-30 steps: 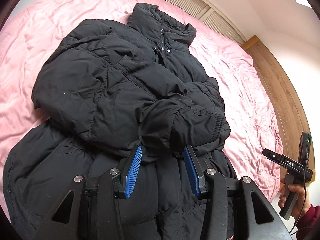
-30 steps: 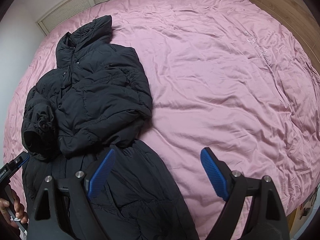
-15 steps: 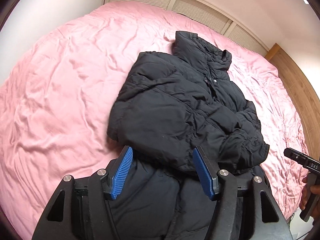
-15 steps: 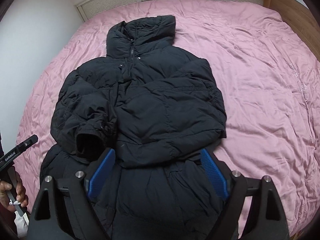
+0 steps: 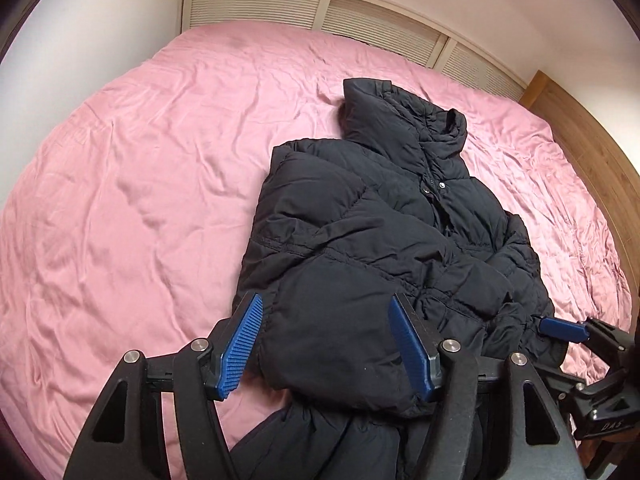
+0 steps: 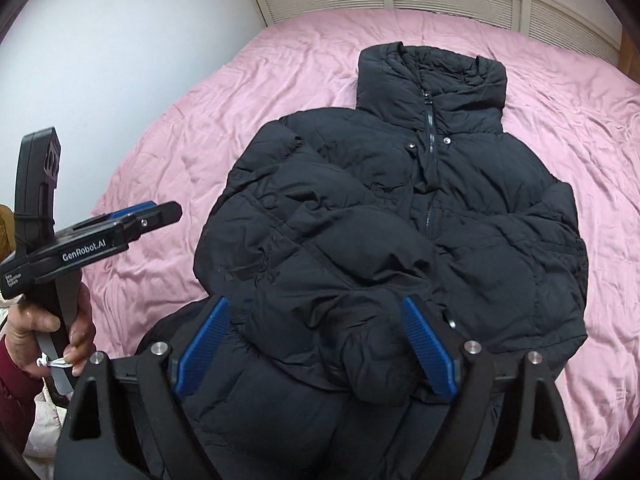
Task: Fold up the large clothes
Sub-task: 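Press and smooth the folded sleeves flat with both tools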
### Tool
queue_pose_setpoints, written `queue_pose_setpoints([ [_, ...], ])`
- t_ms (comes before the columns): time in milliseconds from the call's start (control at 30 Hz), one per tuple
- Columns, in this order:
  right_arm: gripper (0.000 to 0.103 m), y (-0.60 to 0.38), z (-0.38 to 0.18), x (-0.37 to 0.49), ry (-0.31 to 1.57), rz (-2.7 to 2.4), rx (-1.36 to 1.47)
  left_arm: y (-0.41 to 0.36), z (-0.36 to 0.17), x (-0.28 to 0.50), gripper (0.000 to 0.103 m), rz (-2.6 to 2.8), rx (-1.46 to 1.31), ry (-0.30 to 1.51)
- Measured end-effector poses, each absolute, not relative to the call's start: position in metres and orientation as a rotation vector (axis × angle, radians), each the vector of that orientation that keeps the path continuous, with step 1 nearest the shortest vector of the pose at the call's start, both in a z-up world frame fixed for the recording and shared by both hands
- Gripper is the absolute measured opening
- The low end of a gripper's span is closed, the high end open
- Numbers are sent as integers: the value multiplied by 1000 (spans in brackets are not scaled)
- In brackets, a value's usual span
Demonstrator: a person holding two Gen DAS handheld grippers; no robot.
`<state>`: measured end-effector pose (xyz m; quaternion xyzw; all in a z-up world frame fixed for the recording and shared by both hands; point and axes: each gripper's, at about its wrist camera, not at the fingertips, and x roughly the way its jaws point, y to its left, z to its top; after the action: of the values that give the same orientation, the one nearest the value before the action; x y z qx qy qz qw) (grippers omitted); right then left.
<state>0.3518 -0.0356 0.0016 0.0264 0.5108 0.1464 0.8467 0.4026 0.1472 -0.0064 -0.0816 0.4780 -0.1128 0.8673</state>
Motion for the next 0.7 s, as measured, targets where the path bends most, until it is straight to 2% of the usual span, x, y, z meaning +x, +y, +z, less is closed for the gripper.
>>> queue_pose_setpoints([
  [233,87,-69,-84,345,1205,203,92,118,-84,414,65,-279,-139,1109],
  [400,91,-81,-130,338,1223,189,116,109,-122,414,70,-264,-141,1134],
  [567,94,-79,-149,343,1237,184,91,102,-124,418,70,-247,-109,1163],
  [700,91,-79,-131,341,1274,191,71,112,-95,412,70,-278,-134,1160],
])
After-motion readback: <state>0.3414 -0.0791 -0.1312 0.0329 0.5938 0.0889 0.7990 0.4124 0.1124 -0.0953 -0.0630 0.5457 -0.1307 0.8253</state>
